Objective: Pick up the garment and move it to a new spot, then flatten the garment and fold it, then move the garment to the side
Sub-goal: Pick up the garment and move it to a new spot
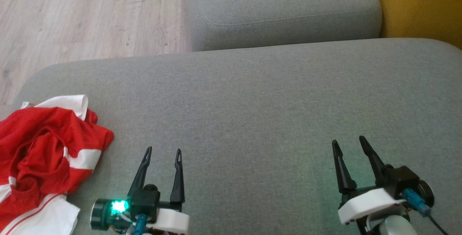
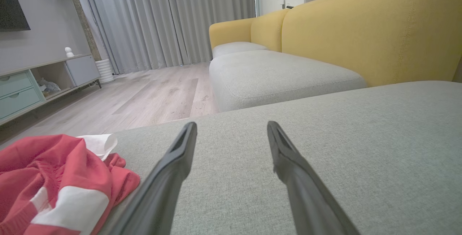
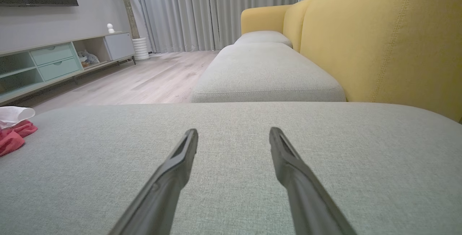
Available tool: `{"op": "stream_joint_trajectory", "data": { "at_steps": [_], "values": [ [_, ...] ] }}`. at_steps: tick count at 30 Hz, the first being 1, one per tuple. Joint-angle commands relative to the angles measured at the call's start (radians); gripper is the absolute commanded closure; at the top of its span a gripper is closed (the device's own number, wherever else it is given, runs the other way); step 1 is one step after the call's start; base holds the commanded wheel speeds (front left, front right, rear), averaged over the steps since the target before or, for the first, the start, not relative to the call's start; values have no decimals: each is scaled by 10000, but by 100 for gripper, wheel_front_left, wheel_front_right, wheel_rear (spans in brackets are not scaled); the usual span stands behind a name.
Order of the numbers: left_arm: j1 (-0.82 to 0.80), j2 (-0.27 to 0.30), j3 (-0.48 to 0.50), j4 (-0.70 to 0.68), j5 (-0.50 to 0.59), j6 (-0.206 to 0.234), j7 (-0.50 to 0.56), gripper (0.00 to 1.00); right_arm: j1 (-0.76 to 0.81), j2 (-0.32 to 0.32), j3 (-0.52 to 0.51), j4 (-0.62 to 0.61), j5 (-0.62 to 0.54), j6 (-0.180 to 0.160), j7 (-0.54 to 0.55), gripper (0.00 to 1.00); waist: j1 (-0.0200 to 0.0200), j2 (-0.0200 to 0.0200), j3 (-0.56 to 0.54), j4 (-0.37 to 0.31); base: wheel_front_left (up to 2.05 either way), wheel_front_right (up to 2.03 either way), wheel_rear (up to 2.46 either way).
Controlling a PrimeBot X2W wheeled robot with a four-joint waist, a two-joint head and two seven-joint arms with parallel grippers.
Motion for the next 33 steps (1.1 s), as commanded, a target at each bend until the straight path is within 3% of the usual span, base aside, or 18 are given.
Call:
{"op": "stream_joint_trajectory", "data": {
  "at_steps": [1, 11, 24, 33],
  "values": [
    [-496, 18, 389, -280, -124, 23, -95, 0, -353, -89, 155, -215, 79, -7, -120, 0, 0, 0, -4, 22, 0, 0, 0],
    [-653, 17, 360, -184, -373, 440, -95, 0, -285, -89, 62, -17, 136, -7, -120, 0, 0, 0, 10, 766, 0, 0, 0],
    [-705, 17, 600, -350, -746, 928, -95, 0, -287, -89, 91, -54, 51, -7, -120, 0, 0, 0, 303, 3519, 0, 0, 0],
    [-702, 17, 1058, -739, -636, 1259, -95, 0, -153, -89, 45, -256, -159, -7, -120, 0, 0, 0, 535, 4780, 0, 0, 0]
  ]
}}
